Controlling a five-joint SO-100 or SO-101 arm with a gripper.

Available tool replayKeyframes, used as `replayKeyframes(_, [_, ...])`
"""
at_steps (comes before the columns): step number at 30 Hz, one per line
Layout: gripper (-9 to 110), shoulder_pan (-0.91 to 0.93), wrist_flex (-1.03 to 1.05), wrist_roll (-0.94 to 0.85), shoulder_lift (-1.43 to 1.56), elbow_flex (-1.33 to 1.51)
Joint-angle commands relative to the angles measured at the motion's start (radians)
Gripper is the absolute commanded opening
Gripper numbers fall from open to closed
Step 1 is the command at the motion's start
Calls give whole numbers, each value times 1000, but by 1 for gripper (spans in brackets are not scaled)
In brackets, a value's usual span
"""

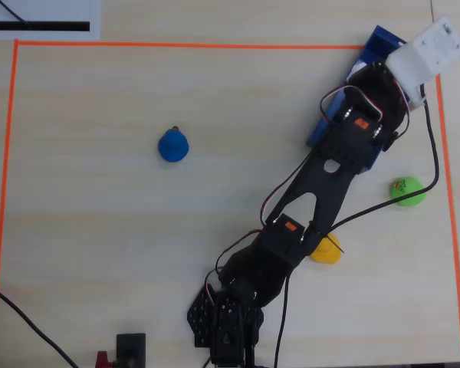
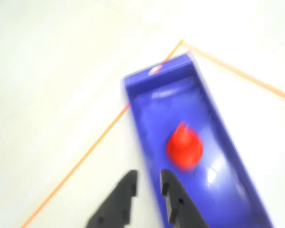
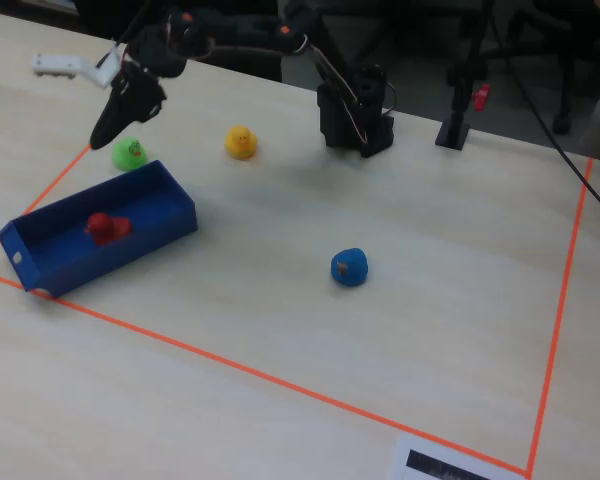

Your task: Grasp red duck and put it into box.

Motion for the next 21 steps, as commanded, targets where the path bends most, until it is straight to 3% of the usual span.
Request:
replayKeyframes(1, [0, -133, 92, -81, 456, 336])
replayKeyframes(6, [0, -314, 204, -341, 939, 1117])
replayKeyframes(12, [0, -397, -11, -528, 1454, 1917])
replayKeyframes(21, [0, -615, 216, -523, 2031, 2347])
